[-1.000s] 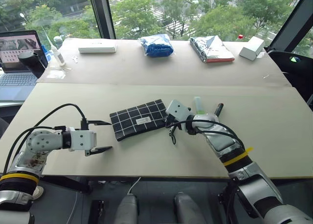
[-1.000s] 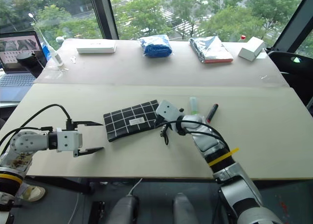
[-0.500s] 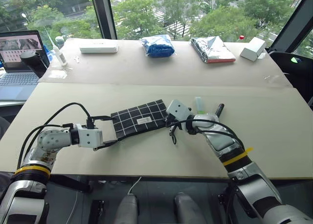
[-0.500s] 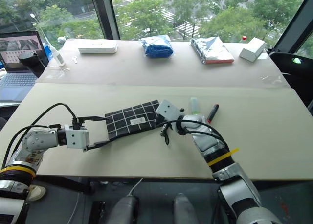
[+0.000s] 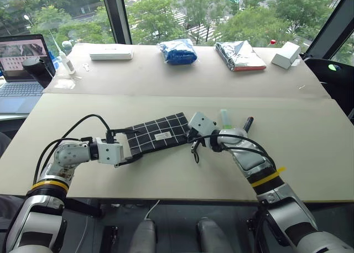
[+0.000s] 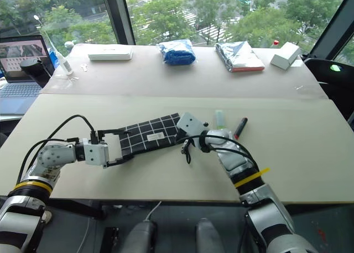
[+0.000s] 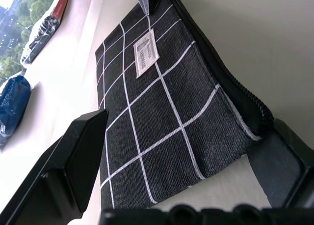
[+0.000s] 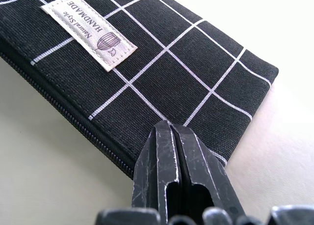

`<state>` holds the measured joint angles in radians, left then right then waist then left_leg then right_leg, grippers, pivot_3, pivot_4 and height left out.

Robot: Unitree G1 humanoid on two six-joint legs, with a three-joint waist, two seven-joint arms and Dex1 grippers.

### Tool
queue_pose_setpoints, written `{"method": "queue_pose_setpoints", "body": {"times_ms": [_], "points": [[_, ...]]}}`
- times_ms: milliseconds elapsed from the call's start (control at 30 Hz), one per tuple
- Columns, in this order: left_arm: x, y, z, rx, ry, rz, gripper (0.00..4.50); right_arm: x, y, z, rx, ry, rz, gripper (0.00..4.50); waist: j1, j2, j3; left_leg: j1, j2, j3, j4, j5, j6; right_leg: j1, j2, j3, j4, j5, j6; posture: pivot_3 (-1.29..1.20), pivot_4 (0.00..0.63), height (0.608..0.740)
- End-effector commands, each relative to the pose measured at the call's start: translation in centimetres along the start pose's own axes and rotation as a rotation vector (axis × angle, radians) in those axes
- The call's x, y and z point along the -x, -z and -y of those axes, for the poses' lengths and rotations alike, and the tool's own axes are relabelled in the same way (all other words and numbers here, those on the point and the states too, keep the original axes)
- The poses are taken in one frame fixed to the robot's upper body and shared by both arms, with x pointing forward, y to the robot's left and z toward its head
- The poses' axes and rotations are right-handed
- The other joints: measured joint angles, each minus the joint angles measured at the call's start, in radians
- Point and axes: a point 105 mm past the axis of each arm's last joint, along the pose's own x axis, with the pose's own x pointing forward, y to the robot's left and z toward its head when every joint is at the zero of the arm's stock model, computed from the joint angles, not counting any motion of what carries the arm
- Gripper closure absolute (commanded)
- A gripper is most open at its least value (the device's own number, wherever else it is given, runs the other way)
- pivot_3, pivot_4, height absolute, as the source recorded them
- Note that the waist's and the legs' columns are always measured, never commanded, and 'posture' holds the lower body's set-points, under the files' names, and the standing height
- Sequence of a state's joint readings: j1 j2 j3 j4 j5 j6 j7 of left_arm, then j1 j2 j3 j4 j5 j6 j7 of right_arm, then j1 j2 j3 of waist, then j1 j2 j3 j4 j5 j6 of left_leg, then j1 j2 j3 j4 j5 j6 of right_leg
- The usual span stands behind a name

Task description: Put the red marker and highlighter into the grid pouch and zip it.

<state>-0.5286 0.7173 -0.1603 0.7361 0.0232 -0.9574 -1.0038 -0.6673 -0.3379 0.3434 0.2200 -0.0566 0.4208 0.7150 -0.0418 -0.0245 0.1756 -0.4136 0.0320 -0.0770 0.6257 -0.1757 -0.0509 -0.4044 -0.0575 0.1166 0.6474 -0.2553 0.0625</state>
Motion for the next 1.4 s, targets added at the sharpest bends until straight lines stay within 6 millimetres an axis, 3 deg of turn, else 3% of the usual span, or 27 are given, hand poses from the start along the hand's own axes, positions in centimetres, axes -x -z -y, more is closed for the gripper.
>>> {"method": "queue_pose_setpoints", "body": {"times_ms": [33,167,200,233,567,700,733,867,967,1033,1133,1200,1400], "points": [[-0.8,-0.2,0.9,-0.004,0.054,0.020,0.00,0.2,0.4,0.2,-0.011,0.011,-0.014,4.47,0.000,0.000,0.000,0.000,0.000,0.000,0.000,0.000,0.000,0.000,0.000,0.000,0.000,0.000,0.000,0.00,0.150,0.740],[-1.3,-0.5,0.7,-0.010,0.055,0.035,0.00,0.1,0.4,0.3,-0.013,0.013,-0.015,4.47,0.000,0.000,0.000,0.000,0.000,0.000,0.000,0.000,0.000,0.000,0.000,0.000,0.000,0.000,0.000,0.00,0.150,0.740],[-1.5,-0.6,0.7,-0.012,0.056,0.041,0.51,0.2,0.4,0.3,-0.013,0.014,-0.015,4.50,0.000,0.000,0.000,0.000,0.000,0.000,0.000,0.000,0.000,0.000,0.000,0.000,0.000,0.000,0.000,0.00,0.150,0.740],[-1.6,-0.7,0.7,-0.011,0.056,0.047,0.66,0.2,0.4,0.3,-0.013,0.014,-0.015,4.50,0.000,0.000,0.000,0.000,0.000,0.000,0.000,0.000,0.000,0.000,0.000,0.000,0.000,0.000,0.000,0.00,0.150,0.740],[-1.9,-0.8,0.9,0.023,0.072,0.070,4.45,0.4,0.6,0.7,-0.017,0.027,-0.020,4.50,-0.001,0.000,0.000,0.000,0.000,0.000,0.000,0.000,0.000,0.000,0.000,0.000,0.000,0.000,0.000,0.00,0.150,0.740],[-2.1,-1.1,0.7,0.028,0.057,0.079,4.49,0.4,0.4,0.8,-0.028,0.032,-0.007,4.50,-0.001,0.000,0.000,0.000,0.000,0.000,0.000,0.000,0.000,0.000,0.000,0.000,0.000,0.000,0.000,0.00,0.150,0.740],[-2.1,-1.1,0.7,0.030,0.049,0.078,4.50,0.4,0.3,0.9,-0.035,0.035,0.001,3.91,-0.001,0.000,0.000,0.000,0.000,0.000,0.000,0.000,0.000,0.000,0.000,0.000,0.000,0.000,0.000,0.00,0.150,0.740],[-1.8,-0.4,0.8,0.097,0.012,0.036,4.50,1.8,-3.1,2.2,-0.285,0.008,0.205,2.64,-0.002,0.000,0.000,0.000,0.000,0.000,0.000,0.000,0.000,0.000,0.000,0.000,0.000,0.000,0.000,0.00,0.150,0.740],[-1.5,-0.3,0.8,0.133,-0.024,0.027,4.50,4.2,-6.4,3.3,-0.459,-0.068,0.394,1.64,-0.003,0.000,0.000,0.000,0.000,0.000,0.000,0.000,0.000,0.000,0.000,0.000,0.000,0.001,-0.001,0.00,0.150,0.740],[-1.4,-0.3,0.6,0.163,-0.061,0.028,4.50,5.9,-7.5,4.3,-0.528,-0.096,0.456,0.89,-0.005,0.001,0.001,-0.001,0.000,0.000,0.000,0.000,0.000,0.000,0.000,0.000,0.000,0.001,-0.001,0.00,0.150,0.740],[-1.4,-0.7,-0.2,0.214,-0.136,0.051,4.50,7.6,-7.7,5.1,-0.513,-0.088,0.475,0.89,-0.003,0.001,0.001,-0.001,0.000,-0.001,0.000,0.000,0.000,-0.001,0.000,0.000,0.000,0.001,-0.001,0.00,0.150,0.740],[-1.6,-1.2,-1.0,0.258,-0.200,0.076,4.50,7.8,-6.8,5.7,-0.489,-0.030,0.431,0.89,-0.002,0.001,0.001,-0.001,0.000,-0.001,-0.001,0.000,0.000,-0.001,0.000,-0.001,0.000,0.001,-0.001,0.00,0.150,0.740],[-2.3,-3.0,-3.1,0.377,-0.338,0.156,4.50,5.2,-3.9,4.5,-0.422,0.057,0.260,0.89,-0.010,0.001,0.001,-0.002,0.000,-0.001,0.000,0.000,0.000,-0.002,0.000,0.000,0.000,0.001,-0.001,0.00,0.150,0.740]]}}
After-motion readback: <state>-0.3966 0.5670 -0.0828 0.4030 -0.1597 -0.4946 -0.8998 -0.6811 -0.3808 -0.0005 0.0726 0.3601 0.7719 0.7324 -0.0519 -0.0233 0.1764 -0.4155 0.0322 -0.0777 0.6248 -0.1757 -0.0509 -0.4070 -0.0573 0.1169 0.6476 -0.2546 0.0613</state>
